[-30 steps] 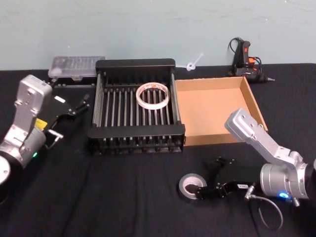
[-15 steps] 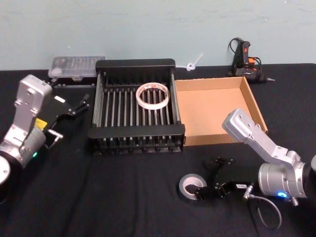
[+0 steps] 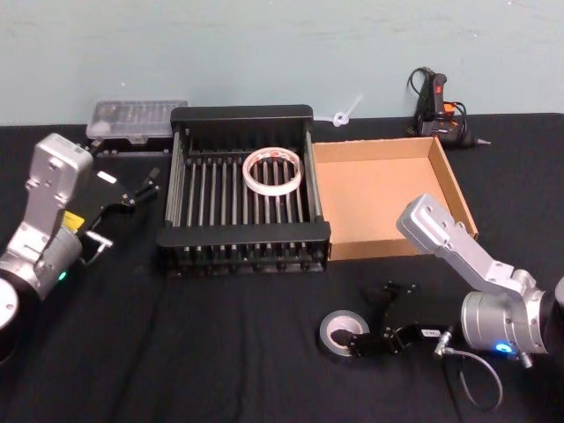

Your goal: Pick up the white tape and place it into the black box , Pick up the silver tape and place it into the brown box.

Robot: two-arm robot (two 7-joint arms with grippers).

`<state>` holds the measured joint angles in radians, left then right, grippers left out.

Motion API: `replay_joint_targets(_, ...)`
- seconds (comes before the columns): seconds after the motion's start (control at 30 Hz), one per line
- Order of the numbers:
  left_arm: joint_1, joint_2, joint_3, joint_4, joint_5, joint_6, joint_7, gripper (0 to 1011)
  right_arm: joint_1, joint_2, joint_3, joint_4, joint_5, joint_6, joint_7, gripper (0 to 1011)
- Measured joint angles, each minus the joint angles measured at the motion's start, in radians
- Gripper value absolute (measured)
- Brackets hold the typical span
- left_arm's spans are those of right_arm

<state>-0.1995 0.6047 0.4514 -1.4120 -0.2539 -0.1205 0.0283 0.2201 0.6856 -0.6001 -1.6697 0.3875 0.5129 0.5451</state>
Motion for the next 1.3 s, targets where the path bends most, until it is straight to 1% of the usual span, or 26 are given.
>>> replay_joint_targets(0.2,0.0,0.0,0.0,0.0,0.0,0.0,0.0,1002,-0.001,0.0,-0.002,0.0,0.0,0.0,0.001,853)
replay_joint_targets(0.8,0.0,0.0,0.0,0.0,0.0,0.0,0.0,1001,-0.001,0.0,-0.002,0.001,-0.001,0.0,0.0,735)
replay_joint_targets(0.93,0.0,0.0,0.0,0.0,0.0,0.0,0.0,1001,-0.001,0.0,-0.002,0.001,-0.003,0.003,-0.001,625)
replay_joint_targets(1.0,0.0,0.0,0.0,0.0,0.0,0.0,0.0,1002,-0.001,0.0,-0.002,0.001,-0.003,0.002,-0.001,544)
replay_joint_targets(1.07,0.0,0.0,0.0,0.0,0.0,0.0,0.0,1001,-0.001,0.0,-0.001,0.001,-0.003,0.003,-0.001,504)
replay_joint_targets(1.1,0.0,0.0,0.0,0.0,0.0,0.0,0.0,1001,-0.001,0.0,-0.001,0.001,-0.003,0.003,-0.001,446)
replay_joint_targets(1.3,0.0,0.0,0.0,0.0,0.0,0.0,0.0,1001,-0.001,0.0,-0.001,0.001,-0.003,0.002,-0.001,257)
